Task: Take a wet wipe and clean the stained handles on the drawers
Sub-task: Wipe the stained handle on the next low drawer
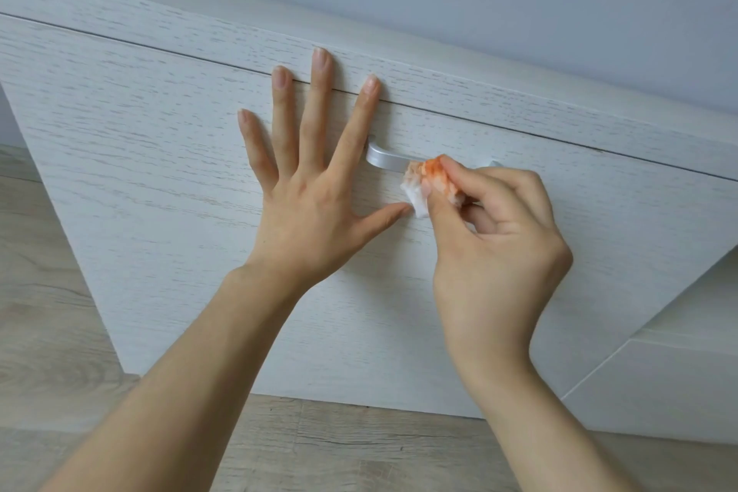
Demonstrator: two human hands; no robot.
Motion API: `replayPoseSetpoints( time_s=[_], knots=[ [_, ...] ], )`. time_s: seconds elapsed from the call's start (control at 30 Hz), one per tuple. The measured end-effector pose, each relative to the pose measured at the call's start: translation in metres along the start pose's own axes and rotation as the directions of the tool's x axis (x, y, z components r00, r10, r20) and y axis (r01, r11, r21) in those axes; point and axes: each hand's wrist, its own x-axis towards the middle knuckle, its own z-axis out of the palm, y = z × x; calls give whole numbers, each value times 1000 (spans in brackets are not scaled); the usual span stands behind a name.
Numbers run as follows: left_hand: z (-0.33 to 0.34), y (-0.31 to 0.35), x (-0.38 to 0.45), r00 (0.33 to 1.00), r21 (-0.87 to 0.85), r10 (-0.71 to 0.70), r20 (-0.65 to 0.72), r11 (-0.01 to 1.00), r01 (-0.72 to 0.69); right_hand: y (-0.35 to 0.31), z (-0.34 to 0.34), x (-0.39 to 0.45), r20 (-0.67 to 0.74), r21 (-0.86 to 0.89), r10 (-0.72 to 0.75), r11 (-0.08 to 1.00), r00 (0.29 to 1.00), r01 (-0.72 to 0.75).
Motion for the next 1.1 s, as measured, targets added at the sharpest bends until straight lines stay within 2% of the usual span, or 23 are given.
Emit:
replayPoseSetpoints(
  time_s=[0.17, 0.47, 0.57, 0.7, 0.87, 1.1],
  knots=[
    [-4, -7, -3, 999, 39, 33, 21, 999, -34, 5, -12, 5, -91, 51, 75, 996, 993, -71],
    [-3, -6, -3, 1000, 40, 28, 14, 999, -29, -1, 4, 1, -3, -167, -175, 971, 985, 172],
    [-4, -6, -3, 999, 33, 39, 12, 999, -40, -4, 9, 2, -60, -137, -133, 983, 989, 123],
    [-6, -6, -2, 999, 33, 36, 11, 999, -37, -4, 6, 4, 30, -175, -190, 966, 981, 192],
    [-7, -17, -5, 997, 95, 78, 8, 992, -78, 7, -13, 8, 32, -229, -204, 951, 978, 206],
    [-3, -17, -6, 997, 97, 82, -8, 992, -81, -3, 12, -2, 32, -194, -213, 957, 976, 215]
  ],
)
